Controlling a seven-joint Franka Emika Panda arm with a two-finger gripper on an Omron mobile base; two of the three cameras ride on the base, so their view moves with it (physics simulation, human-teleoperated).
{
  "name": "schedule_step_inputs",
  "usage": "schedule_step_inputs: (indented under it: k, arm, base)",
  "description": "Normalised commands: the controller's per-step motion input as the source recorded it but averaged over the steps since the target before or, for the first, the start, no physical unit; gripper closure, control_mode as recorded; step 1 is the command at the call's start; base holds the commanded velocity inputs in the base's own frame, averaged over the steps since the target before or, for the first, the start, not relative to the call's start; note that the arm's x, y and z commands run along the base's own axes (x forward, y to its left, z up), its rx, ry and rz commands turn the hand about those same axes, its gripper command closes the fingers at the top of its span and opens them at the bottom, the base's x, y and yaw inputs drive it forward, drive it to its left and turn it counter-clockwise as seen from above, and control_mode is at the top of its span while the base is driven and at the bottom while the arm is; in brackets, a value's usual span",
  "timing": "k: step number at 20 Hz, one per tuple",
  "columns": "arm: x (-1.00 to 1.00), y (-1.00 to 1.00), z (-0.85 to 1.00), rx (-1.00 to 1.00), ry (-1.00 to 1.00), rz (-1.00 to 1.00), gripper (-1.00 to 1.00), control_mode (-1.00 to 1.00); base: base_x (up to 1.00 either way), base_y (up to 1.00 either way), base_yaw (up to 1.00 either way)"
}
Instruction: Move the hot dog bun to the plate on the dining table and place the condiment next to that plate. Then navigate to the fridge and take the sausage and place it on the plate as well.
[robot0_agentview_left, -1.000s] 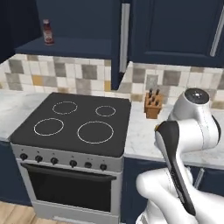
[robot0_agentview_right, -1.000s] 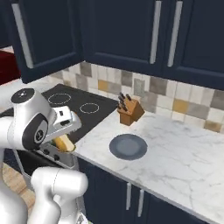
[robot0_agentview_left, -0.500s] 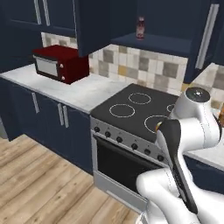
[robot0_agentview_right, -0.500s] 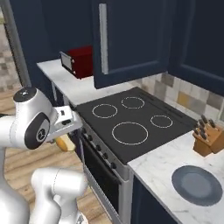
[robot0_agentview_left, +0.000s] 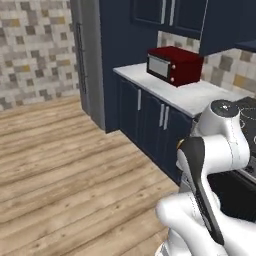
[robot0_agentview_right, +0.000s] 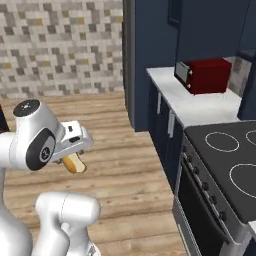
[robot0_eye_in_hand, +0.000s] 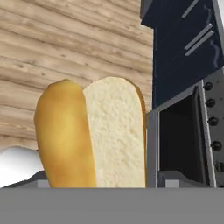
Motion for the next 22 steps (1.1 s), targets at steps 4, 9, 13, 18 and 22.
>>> schedule_step_inputs:
  k: [4, 9, 13, 18, 22]
  arm:
    - [0.00, 0.00, 0.00, 0.00, 0.00, 0.00, 1.00, 1.00]
    - [0.00, 0.00, 0.00, 0.00, 0.00, 0.00, 1.00, 1.00]
    - [0.00, 0.00, 0.00, 0.00, 0.00, 0.00, 1.00, 1.00]
    - [0.00, 0.00, 0.00, 0.00, 0.00, 0.00, 1.00, 1.00]
    - [0.00, 0.00, 0.00, 0.00, 0.00, 0.00, 1.00, 1.00]
  base:
    - [-0.02, 0.70, 0.71]
    - [0.00, 0.49, 0.68]
    - [-0.15, 0.46, 0.66]
    - [-0.17, 0.21, 0.56]
    - [0.35, -0.92, 0.41]
